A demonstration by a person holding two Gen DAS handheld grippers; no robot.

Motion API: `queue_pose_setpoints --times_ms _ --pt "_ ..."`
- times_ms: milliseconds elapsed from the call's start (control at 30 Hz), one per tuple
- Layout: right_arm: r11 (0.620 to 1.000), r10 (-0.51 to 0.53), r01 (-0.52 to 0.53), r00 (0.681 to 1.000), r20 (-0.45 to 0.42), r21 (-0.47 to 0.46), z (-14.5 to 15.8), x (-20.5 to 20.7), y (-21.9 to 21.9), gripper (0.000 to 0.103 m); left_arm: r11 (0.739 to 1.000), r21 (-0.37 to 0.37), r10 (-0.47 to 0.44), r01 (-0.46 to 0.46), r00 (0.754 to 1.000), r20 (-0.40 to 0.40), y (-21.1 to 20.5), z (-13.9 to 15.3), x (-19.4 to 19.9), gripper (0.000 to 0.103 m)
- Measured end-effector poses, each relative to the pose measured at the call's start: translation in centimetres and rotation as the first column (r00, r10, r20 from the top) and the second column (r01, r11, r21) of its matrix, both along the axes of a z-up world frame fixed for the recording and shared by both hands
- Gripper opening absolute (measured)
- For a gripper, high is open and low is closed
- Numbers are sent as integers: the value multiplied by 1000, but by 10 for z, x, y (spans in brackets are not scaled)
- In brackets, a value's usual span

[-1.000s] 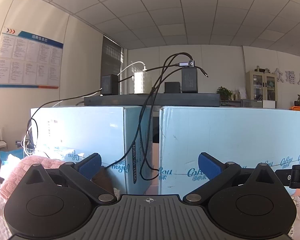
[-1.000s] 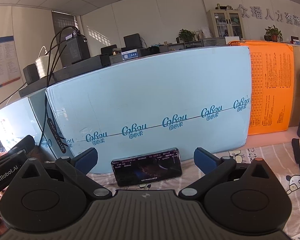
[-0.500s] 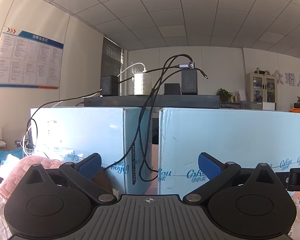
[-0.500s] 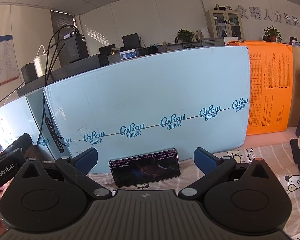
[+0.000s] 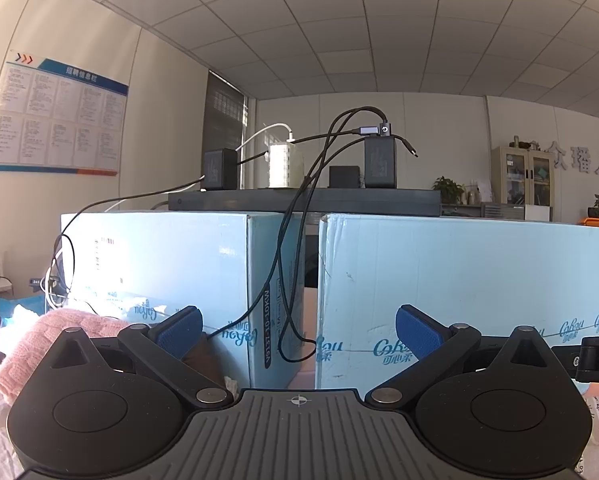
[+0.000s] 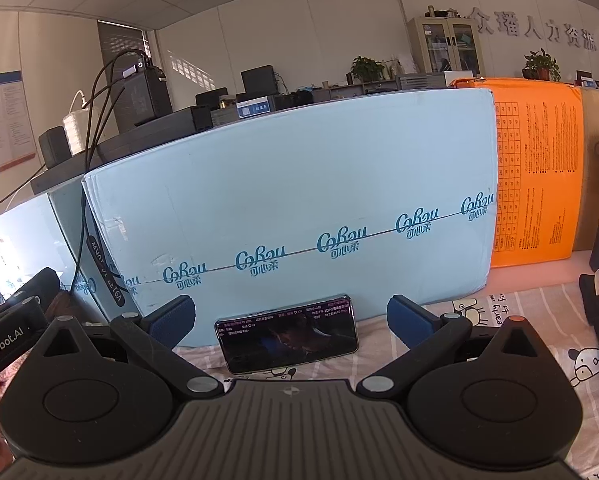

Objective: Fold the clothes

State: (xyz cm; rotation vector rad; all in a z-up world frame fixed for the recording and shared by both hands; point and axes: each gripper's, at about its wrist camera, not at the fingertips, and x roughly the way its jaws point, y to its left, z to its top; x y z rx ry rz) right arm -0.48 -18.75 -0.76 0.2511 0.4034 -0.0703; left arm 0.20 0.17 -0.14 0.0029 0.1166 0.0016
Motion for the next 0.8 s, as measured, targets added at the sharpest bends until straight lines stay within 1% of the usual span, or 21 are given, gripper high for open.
queue_pose_setpoints --times_ms 600,800 --pt "1000 -14 14 1000 0 0 -1 0 -1 103 1000 -4 2 -2 1000 0 1 0 0 103" --pt "1000 -31 31 999 20 -6 0 -2 0 103 1000 -4 4 -4 1000 8 2 1 -1 103"
